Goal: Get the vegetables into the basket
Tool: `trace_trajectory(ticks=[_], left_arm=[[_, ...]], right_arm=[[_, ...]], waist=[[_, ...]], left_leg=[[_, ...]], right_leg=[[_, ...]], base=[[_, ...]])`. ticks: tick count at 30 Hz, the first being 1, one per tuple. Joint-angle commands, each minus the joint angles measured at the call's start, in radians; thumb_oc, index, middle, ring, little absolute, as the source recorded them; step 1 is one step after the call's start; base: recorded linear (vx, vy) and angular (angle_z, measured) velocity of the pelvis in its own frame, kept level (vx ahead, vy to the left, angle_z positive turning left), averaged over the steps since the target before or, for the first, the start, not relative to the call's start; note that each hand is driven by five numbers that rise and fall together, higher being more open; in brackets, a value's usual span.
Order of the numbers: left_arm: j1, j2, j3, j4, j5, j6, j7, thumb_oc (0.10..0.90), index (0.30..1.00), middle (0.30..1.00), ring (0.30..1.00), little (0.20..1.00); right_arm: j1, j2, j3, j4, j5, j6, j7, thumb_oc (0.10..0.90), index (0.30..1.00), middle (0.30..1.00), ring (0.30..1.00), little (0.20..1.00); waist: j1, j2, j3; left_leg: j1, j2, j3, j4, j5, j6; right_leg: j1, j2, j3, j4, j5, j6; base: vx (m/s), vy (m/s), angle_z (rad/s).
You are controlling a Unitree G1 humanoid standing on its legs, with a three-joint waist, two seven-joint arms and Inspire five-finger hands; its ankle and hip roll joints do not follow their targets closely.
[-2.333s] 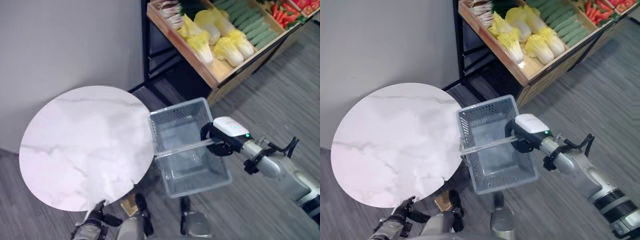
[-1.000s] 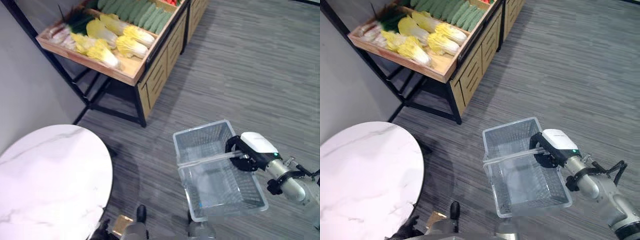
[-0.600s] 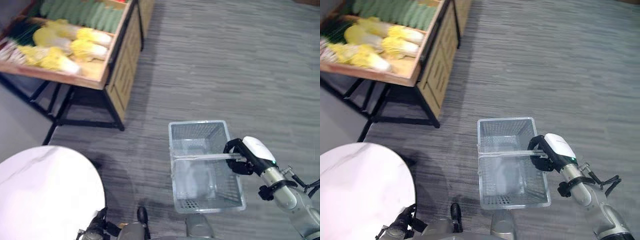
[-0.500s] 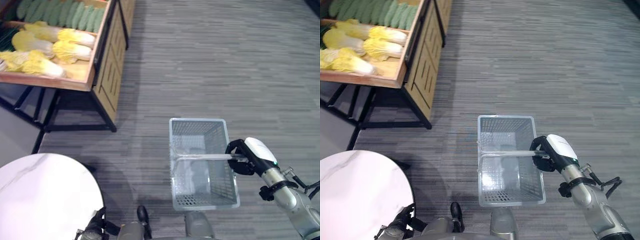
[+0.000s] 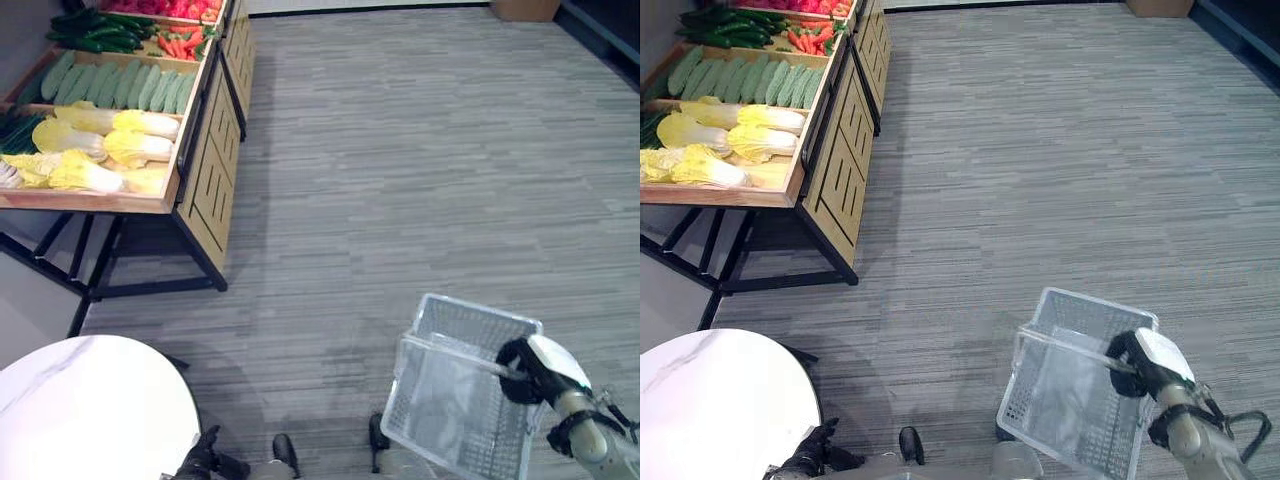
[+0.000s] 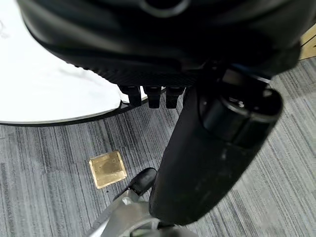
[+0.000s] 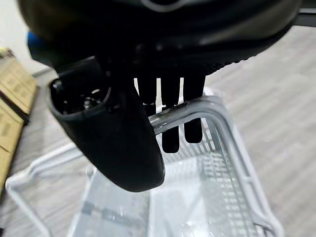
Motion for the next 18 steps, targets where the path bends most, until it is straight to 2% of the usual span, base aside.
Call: trace_trajectory(ticks=[1,2,3,4,5,6,9,10,18], left_arm=[[-0.042,0.046,0.008,-0.011,0.002,-0.020,0.001,0.900,1.000,1.000,1.000,1.000],[-0.041,0.043,0.000,-0.034,-0.019,-0.024,0.009,0.900,1.000,1.000,1.000,1.000],[-0.041,0.044,0.001,-0.035,-0.019,-0.023,0.009,0.900,1.000,1.000,1.000,1.000],[-0.043,0.040,-0.003,-0.033,-0.027,-0.025,0.011,0.900,1.000,1.000,1.000,1.000],[-0.048,0.030,-0.007,-0.019,-0.031,-0.022,0.020,0.900,1.000,1.000,1.000,1.000],[-0.050,0.024,-0.012,-0.009,-0.031,-0.022,0.024,0.900,1.000,1.000,1.000,1.000],[-0.047,0.019,-0.011,0.007,-0.022,-0.019,0.028,0.900,1.000,1.000,1.000,1.000],[-0.046,0.014,-0.021,0.019,-0.015,-0.018,0.033,0.900,1.000,1.000,1.000,1.000],[-0.042,0.001,-0.030,0.054,-0.010,-0.019,0.036,0.900,1.000,1.000,1.000,1.000]], right_arm=[[-0.134,-0.019,-0.057,-0.098,-0.017,-0.052,-0.104,0.400,0.300,0.300,0.300,0.300],[-0.136,-0.012,-0.033,-0.027,-0.023,-0.044,-0.113,0.400,0.300,0.300,0.300,0.300],[-0.138,-0.012,-0.031,-0.024,-0.023,-0.045,-0.114,0.400,0.300,0.300,0.300,0.300],[-0.142,-0.008,-0.026,0.004,-0.018,-0.039,-0.119,0.400,0.300,0.300,0.300,0.300],[-0.154,0.004,-0.018,0.057,-0.005,-0.034,-0.131,0.400,0.300,0.300,0.300,0.300],[-0.159,0.012,-0.014,0.086,-0.005,-0.029,-0.139,0.400,0.300,0.300,0.300,0.300],[-0.161,0.028,0.001,0.117,-0.003,-0.028,-0.143,0.400,0.300,0.300,0.300,0.300],[-0.182,0.054,0.028,0.206,0.019,-0.022,-0.146,0.400,0.300,0.300,0.300,0.300],[-0.271,0.168,0.131,0.480,0.101,-0.015,-0.118,0.400,0.300,0.300,0.300,0.300]], waist=[[0.024,-0.061,0.023],[0.035,-0.063,0.033],[0.032,-0.063,0.033],[0.039,-0.063,0.036],[0.040,-0.065,0.033],[0.045,-0.063,0.034],[0.042,-0.057,0.026],[0.044,-0.052,0.016],[0.062,-0.055,0.008]], left_leg=[[-0.017,-0.004,-0.105,0.101,-0.041,-0.017],[-0.044,-0.011,-0.164,0.172,-0.032,-0.024],[-0.046,-0.010,-0.167,0.175,-0.034,-0.024],[-0.061,-0.029,-0.205,0.171,-0.030,-0.021],[-0.093,-0.062,-0.260,0.117,-0.026,-0.009],[-0.114,-0.073,-0.273,0.104,-0.013,-0.007],[-0.095,-0.067,-0.254,0.069,-0.007,-0.002],[-0.078,-0.070,-0.248,0.046,-0.002,0.005],[-0.023,-0.087,-0.216,-0.002,-0.013,0.024]], right_leg=[[0.003,0.014,0.066,0.112,-0.073,0.011],[0.010,0.030,0.073,0.118,-0.076,-0.004],[0.010,0.030,0.072,0.118,-0.076,-0.004],[0.011,0.032,0.076,0.117,-0.076,-0.006],[0.014,0.030,0.079,0.110,-0.073,-0.004],[0.013,0.033,0.083,0.111,-0.066,-0.002],[0.010,0.041,0.090,0.119,-0.076,-0.001],[0.009,0.042,0.090,0.127,-0.086,-0.001],[0.025,0.017,0.108,0.101,-0.072,0.017]], base=[[0.02,-0.381,0.22],[0.02,-0.304,0.09],[0.01,-0.173,0.09],[0.01,-0.038,0.03],[0.03,-0.038,0.00],[0.03,-0.017,0.05],[0.06,0.046,-0.01],[0.07,0.087,-0.19],[0.05,0.097,-0.15]])
